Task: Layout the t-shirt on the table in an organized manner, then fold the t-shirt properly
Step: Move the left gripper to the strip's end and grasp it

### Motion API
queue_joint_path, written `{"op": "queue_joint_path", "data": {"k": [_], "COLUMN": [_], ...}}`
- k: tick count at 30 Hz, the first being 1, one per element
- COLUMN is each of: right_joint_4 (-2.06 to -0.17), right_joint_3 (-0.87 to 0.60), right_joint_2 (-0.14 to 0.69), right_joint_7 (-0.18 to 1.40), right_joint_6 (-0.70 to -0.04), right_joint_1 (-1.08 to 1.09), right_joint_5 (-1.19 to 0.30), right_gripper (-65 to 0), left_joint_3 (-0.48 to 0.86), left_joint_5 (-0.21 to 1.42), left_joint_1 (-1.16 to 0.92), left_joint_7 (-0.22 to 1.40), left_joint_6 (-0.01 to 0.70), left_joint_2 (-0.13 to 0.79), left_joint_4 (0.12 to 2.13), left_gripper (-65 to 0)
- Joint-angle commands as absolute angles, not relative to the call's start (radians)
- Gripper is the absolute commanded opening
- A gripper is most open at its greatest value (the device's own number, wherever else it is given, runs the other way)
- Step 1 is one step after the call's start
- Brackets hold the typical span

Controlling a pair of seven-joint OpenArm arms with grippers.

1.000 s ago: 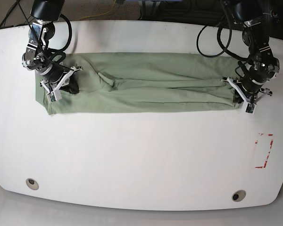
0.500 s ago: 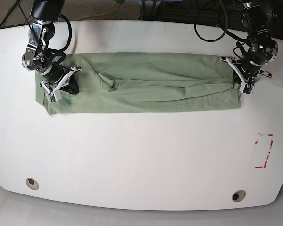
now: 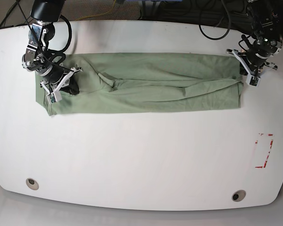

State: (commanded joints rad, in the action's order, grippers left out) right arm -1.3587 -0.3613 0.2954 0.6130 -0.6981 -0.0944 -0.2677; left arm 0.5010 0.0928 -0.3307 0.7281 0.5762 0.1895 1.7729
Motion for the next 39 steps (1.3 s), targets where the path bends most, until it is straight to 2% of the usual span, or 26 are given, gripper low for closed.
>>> {"op": "queue_joint_path", "data": {"k": [16, 18, 21, 24, 27, 34, 35, 39], "right_joint_4": [-1.359, -1.359, -1.359, -1.359, -1.359, -1.359, -1.359, -1.359], "right_joint_3": [-0.360, -0.360, -0.360, -0.360, -0.360, -0.360, -0.360, -0.360], "right_joint_2": [0.275, 0.275, 0.275, 0.275, 0.275, 0.275, 0.275, 0.275], "right_joint_7": [0.613, 0.613, 0.613, 0.613, 0.613, 0.613, 0.613, 0.613], "right_joint_6": [-0.698, -0.698, -0.698, -0.698, -0.698, -0.698, -0.698, -0.698], "right_joint_1": [-0.091, -0.091, -0.093, -0.093, -0.093, -0.093, -0.093, -0.093], "right_joint_5": [-0.265, -0.266, -0.260, -0.262, -0.263, -0.260, -0.260, -0.265], "right_gripper": [-65.0, -65.0, -65.0, -65.0, -65.0, -65.0, -65.0, -65.0], "left_joint_3": [0.553, 0.553, 0.553, 0.555, 0.553, 0.547, 0.547, 0.536], "left_joint_5": [0.093, 0.094, 0.094, 0.094, 0.094, 0.094, 0.094, 0.094], "left_joint_1": [-0.335, -0.344, -0.348, -0.348, -0.348, -0.346, -0.344, -0.329], "left_joint_7": [0.728, 0.728, 0.728, 0.728, 0.730, 0.728, 0.728, 0.728], "left_joint_6": [0.582, 0.608, 0.698, 0.698, 0.698, 0.698, 0.698, 0.698], "left_joint_2": [0.263, 0.263, 0.260, 0.257, 0.251, 0.208, 0.206, 0.205], "left_joint_4": [1.770, 1.771, 1.773, 1.774, 1.774, 1.773, 1.773, 1.774], "left_gripper": [-62.1, -62.1, -62.0, -61.8, -56.8, -28.0, -25.7, -24.9]}}
